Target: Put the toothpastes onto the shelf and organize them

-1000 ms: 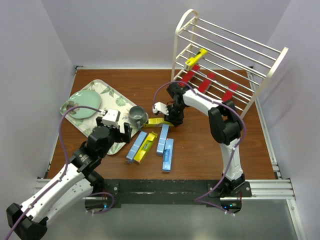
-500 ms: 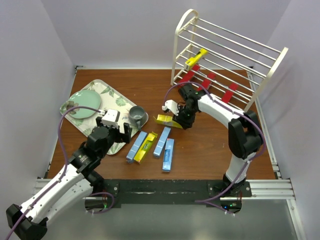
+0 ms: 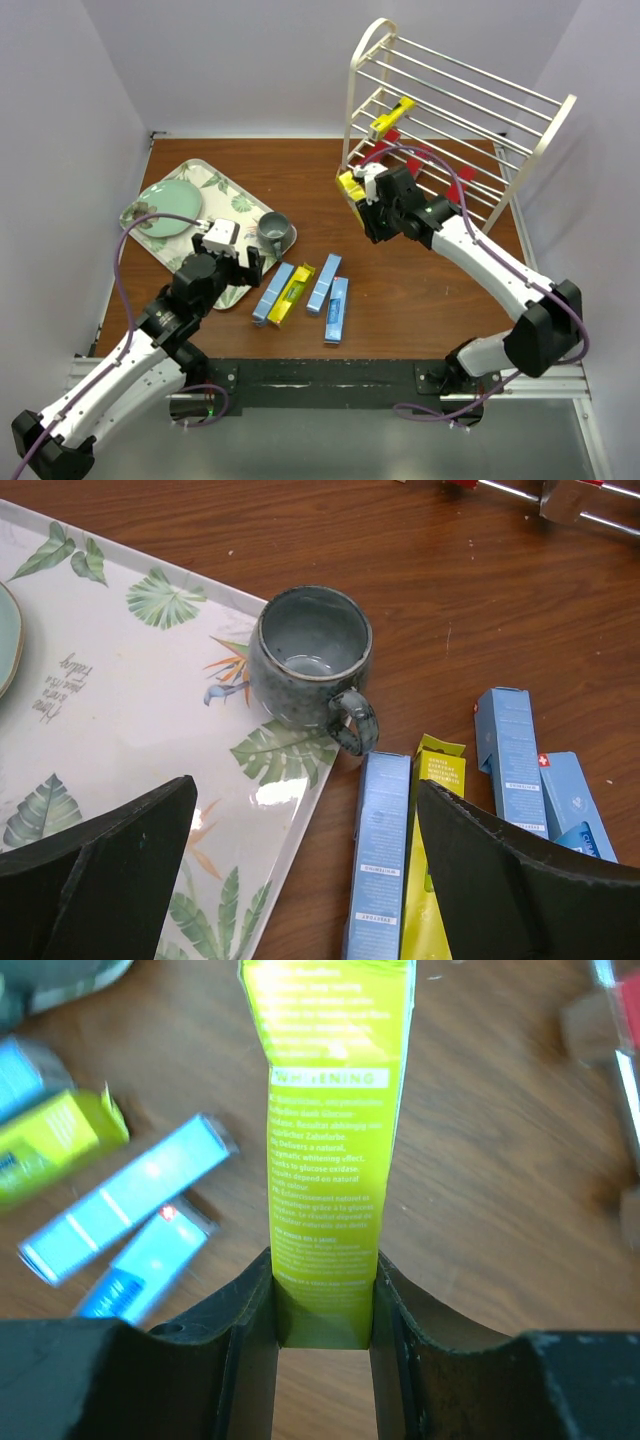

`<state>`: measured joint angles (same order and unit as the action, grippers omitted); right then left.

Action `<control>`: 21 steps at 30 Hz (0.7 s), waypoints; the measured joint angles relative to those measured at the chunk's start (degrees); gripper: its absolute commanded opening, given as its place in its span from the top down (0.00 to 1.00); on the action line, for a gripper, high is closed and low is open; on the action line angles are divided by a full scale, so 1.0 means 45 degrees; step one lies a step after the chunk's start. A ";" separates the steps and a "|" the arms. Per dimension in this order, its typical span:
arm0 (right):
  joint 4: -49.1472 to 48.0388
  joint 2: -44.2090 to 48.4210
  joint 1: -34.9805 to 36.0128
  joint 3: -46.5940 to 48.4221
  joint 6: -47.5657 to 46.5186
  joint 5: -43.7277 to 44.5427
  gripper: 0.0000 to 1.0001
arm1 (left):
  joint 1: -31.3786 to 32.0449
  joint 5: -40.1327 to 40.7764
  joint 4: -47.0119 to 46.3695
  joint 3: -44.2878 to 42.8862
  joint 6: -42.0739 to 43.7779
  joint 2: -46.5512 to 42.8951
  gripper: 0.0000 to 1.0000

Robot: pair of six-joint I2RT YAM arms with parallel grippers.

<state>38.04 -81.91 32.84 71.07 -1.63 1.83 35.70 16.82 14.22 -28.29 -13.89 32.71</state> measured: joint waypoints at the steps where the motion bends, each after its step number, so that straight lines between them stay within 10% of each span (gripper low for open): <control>1: 0.0039 0.0219 0.0146 0.0063 0.0661 0.0583 1.00 | 0.0000 -0.0019 0.0000 0.0000 0.0000 0.0000 0.03; 21: 0.2909 -0.2939 -0.0170 0.5892 0.7893 0.8908 0.99 | 0.0000 -0.0359 0.0000 0.0000 0.0000 -0.0578 0.03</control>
<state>51.13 -95.13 32.08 97.58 33.89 41.91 35.70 15.20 14.22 -28.29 -13.89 30.11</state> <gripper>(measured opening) 0.373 0.971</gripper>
